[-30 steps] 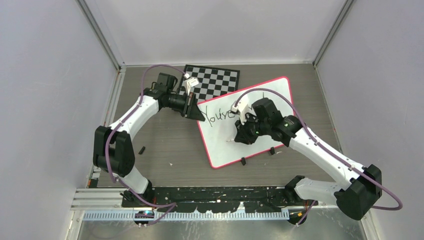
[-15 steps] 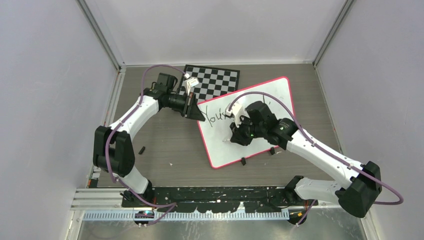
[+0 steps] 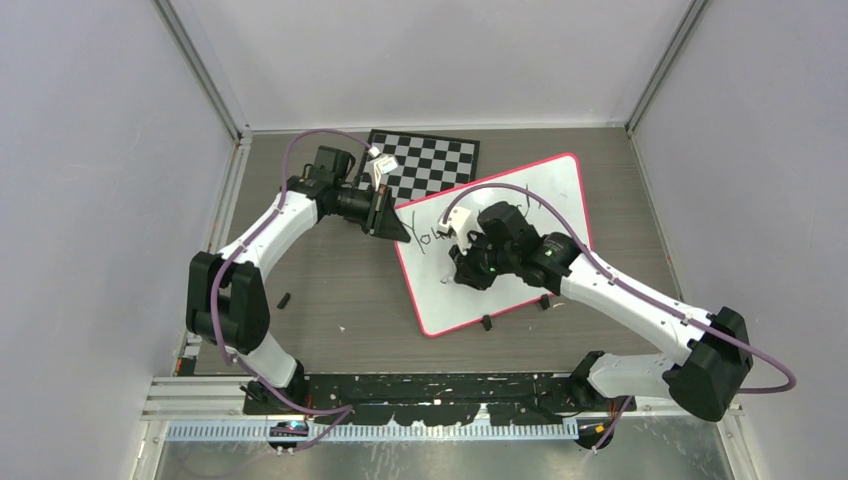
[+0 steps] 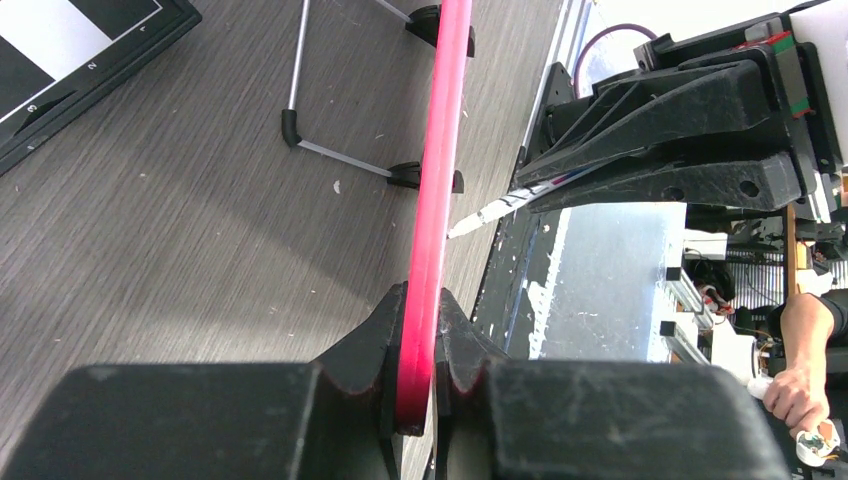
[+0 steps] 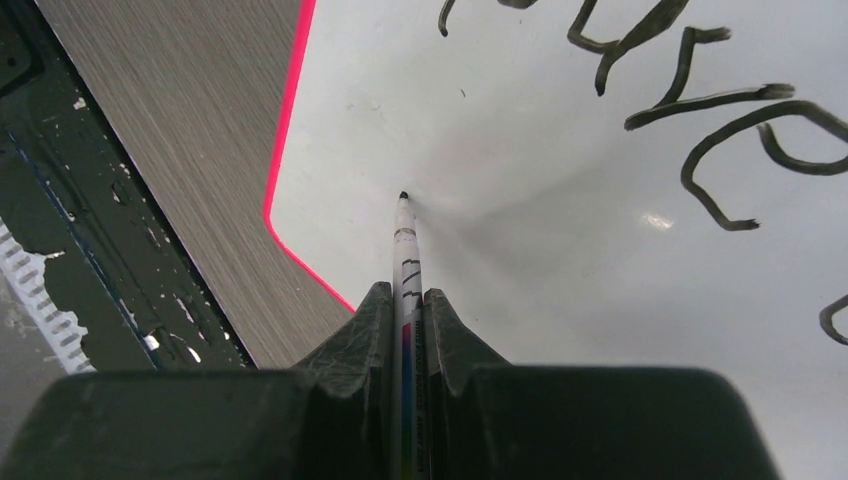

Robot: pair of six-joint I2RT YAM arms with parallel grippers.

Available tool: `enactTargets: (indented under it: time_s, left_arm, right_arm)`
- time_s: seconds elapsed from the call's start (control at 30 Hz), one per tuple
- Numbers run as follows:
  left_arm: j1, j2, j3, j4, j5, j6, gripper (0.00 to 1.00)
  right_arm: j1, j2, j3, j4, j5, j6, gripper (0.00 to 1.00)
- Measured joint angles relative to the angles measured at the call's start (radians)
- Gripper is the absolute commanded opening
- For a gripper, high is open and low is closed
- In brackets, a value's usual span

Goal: Write a sentence on the whiteboard

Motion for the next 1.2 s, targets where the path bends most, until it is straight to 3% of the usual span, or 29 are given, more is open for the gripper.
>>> enactTargets:
  time_s: [0.7, 1.2]
  left_arm:
    - [-0.001, 0.000, 0.000, 0.000, 0.000, 0.011, 0.00]
    - [-0.001, 0.000, 0.000, -0.001, 0.000, 0.015, 0.00]
  right_arm:
    - [0.021, 0.031, -0.003, -0.022, -0.008, -0.017, 0.00]
    - [0.019, -0.016, -0.008, -0.054, 0.072, -0.032, 0.00]
